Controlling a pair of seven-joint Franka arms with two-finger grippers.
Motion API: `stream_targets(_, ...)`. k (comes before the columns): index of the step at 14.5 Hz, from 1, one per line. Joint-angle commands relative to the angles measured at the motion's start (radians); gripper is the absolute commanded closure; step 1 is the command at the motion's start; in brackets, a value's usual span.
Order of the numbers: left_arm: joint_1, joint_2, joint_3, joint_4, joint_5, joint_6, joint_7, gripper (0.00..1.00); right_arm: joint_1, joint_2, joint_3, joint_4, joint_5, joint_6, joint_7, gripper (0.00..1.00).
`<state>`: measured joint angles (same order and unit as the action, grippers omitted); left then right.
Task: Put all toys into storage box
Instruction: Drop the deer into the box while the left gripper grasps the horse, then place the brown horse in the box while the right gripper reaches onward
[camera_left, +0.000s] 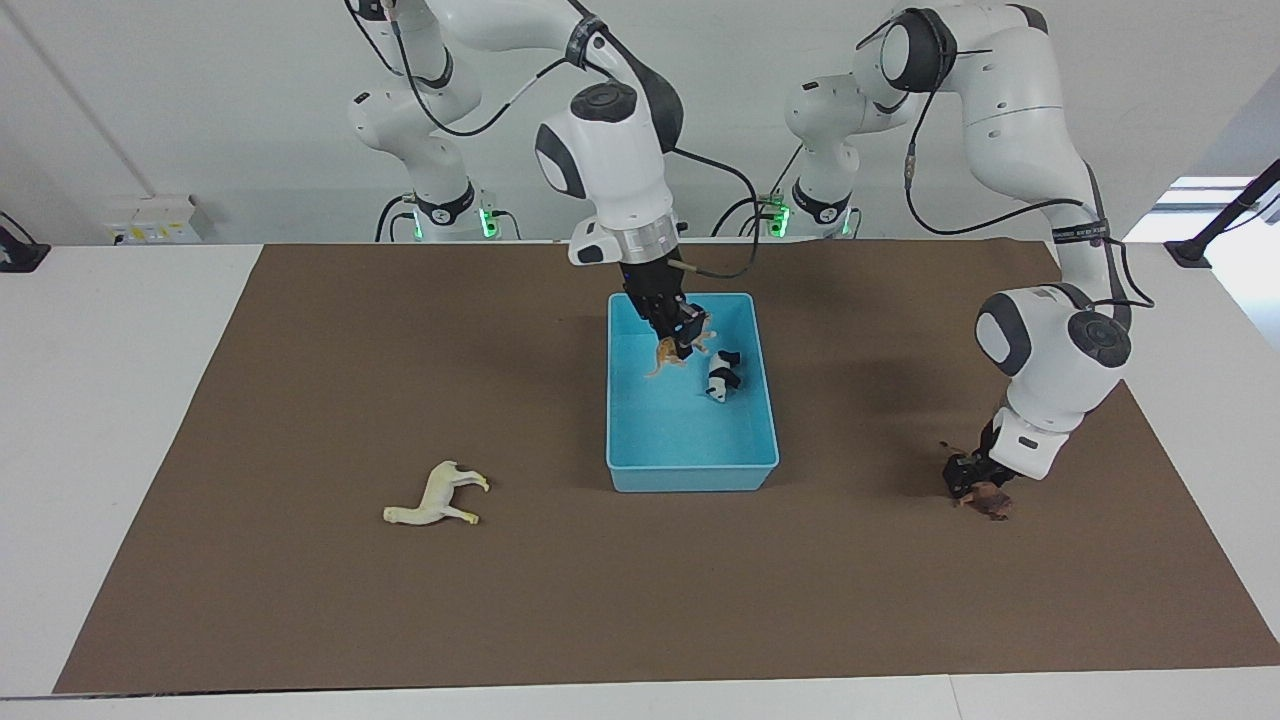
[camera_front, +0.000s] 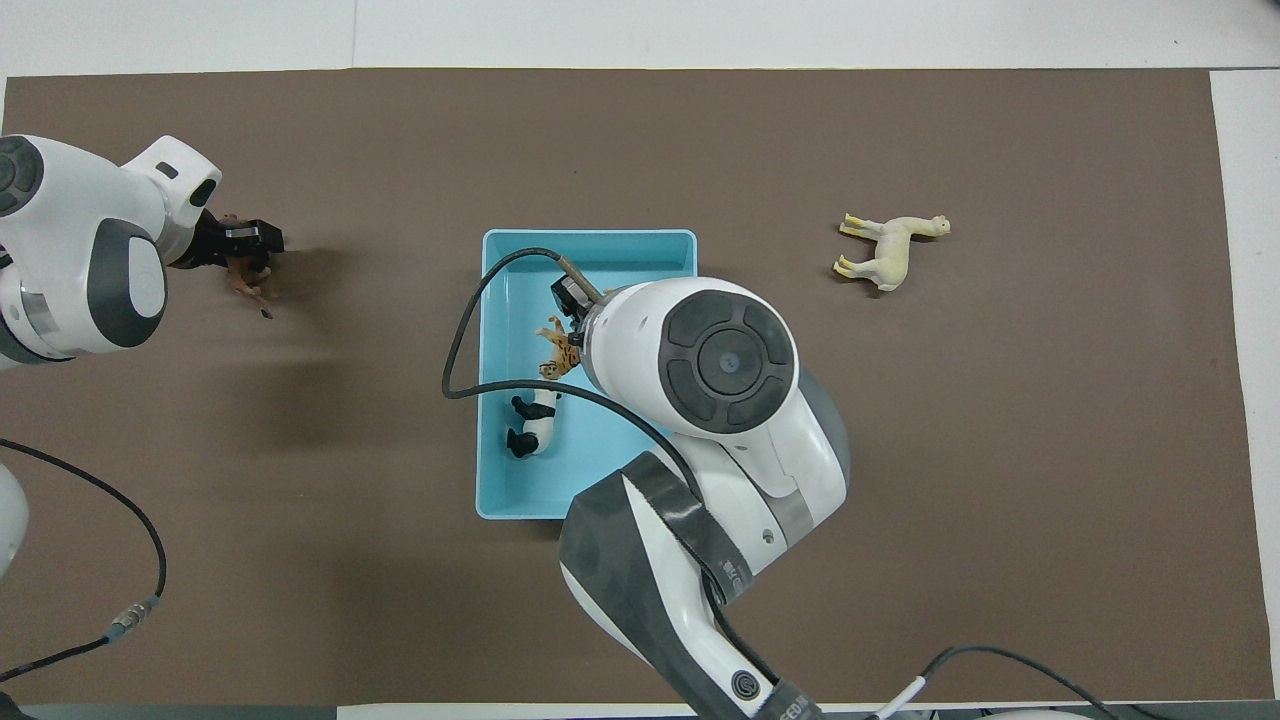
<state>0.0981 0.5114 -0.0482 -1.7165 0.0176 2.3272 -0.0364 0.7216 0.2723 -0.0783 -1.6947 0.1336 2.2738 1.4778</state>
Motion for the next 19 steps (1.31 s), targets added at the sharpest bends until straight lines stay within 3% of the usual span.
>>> stream_targets(1, 0.0, -0.01, 0.004, 0.064, -0.007, -0.11, -0.043, 1.0, -0.016, 0.01, -0.009, 0.03, -0.018, -0.063, -0.019, 0.0)
stream_targets(3, -0.017, -0.022, 0.004, 0.095, -0.024, -0.17, -0.104, 1.0, -0.019, 0.01, -0.009, 0.035, -0.038, -0.102, -0.025, 0.0)
stream_targets(5, -0.024, -0.098, -0.007, 0.094, -0.039, -0.271, -0.196, 1.0, -0.042, 0.004, -0.018, 0.036, -0.06, -0.128, -0.074, 0.0)
stream_targets(7, -0.11, -0.183, -0.015, 0.087, -0.051, -0.41, -0.334, 1.0, -0.146, -0.015, -0.023, 0.032, -0.083, -0.178, -0.32, 0.0)
stream_targets(9, -0.254, -0.22, -0.016, 0.084, -0.051, -0.475, -0.542, 1.0, -0.269, -0.025, -0.023, 0.026, -0.084, -0.204, -0.543, 0.0)
stream_targets(11, -0.404, -0.229, -0.016, 0.065, -0.051, -0.463, -0.766, 1.0, -0.391, -0.022, -0.021, 0.024, -0.083, -0.212, -0.741, 0.0)
stream_targets(13, -0.509, -0.249, -0.016, 0.022, -0.057, -0.447, -0.853, 1.0, -0.457, -0.028, -0.021, -0.022, -0.083, -0.188, -0.951, 0.0)
stream_targets(16, -0.624, -0.316, -0.016, -0.15, -0.071, -0.295, -0.963, 1.0, -0.525, -0.051, -0.02, -0.149, -0.078, 0.025, -1.297, 0.0)
stream_targets(17, -0.653, -0.338, -0.015, -0.216, -0.071, -0.229, -0.979, 0.89, -0.528, -0.036, -0.02, -0.151, -0.077, 0.042, -1.326, 0.0)
stream_targets(18, -0.66, -0.35, -0.015, -0.256, -0.071, -0.186, -0.984, 0.21, -0.528, -0.007, -0.02, -0.143, -0.077, 0.052, -1.331, 0.0)
stream_targets(19, -0.66, -0.35, -0.015, -0.252, -0.071, -0.187, -0.982, 0.0, -0.531, 0.007, -0.02, -0.134, -0.077, 0.053, -1.335, 0.0)
